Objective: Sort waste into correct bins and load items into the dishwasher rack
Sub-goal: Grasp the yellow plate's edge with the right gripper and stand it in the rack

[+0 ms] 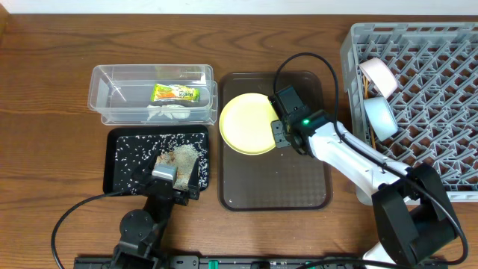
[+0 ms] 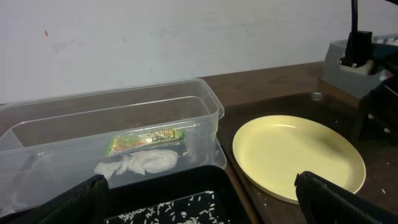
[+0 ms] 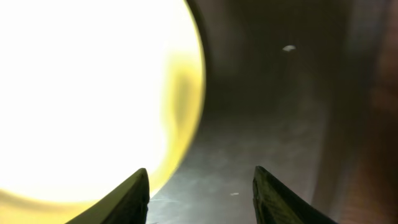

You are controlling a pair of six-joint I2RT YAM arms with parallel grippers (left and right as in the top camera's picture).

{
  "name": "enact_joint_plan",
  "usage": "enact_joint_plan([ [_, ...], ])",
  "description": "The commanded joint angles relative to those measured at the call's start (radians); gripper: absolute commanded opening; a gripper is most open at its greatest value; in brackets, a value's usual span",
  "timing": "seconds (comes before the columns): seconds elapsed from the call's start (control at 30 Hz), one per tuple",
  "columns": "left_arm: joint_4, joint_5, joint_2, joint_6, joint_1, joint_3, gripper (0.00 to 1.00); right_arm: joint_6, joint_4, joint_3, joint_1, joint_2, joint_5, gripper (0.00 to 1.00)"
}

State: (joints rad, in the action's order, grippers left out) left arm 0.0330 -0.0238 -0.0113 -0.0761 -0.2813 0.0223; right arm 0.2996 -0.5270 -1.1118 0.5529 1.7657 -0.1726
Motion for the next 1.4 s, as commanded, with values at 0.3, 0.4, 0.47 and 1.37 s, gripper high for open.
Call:
enact_joint_plan([
  [0.3,0.036,0.005,0.005,-0.002,0.005,-0.018,0.97,0.254,0.023,0.045,-0.005,0.111,0.016,0.2],
  [0.4,0.037,0.006,0.005,-0.002,0.005,-0.018,0.97,0.253,0.013,0.043,-0.005,0.101,0.016,0.01],
  [0.47,0.036,0.006,0.005,-0.002,0.005,-0.018,0.97,0.253,0.007,0.042,-0.007,0.074,0.013,0.01],
  [1.37,0.037,0.006,0.005,-0.002,0.005,-0.018,0.97,-0.665,0.412,0.041,-0.462,-0.551,-0.94,0.01],
])
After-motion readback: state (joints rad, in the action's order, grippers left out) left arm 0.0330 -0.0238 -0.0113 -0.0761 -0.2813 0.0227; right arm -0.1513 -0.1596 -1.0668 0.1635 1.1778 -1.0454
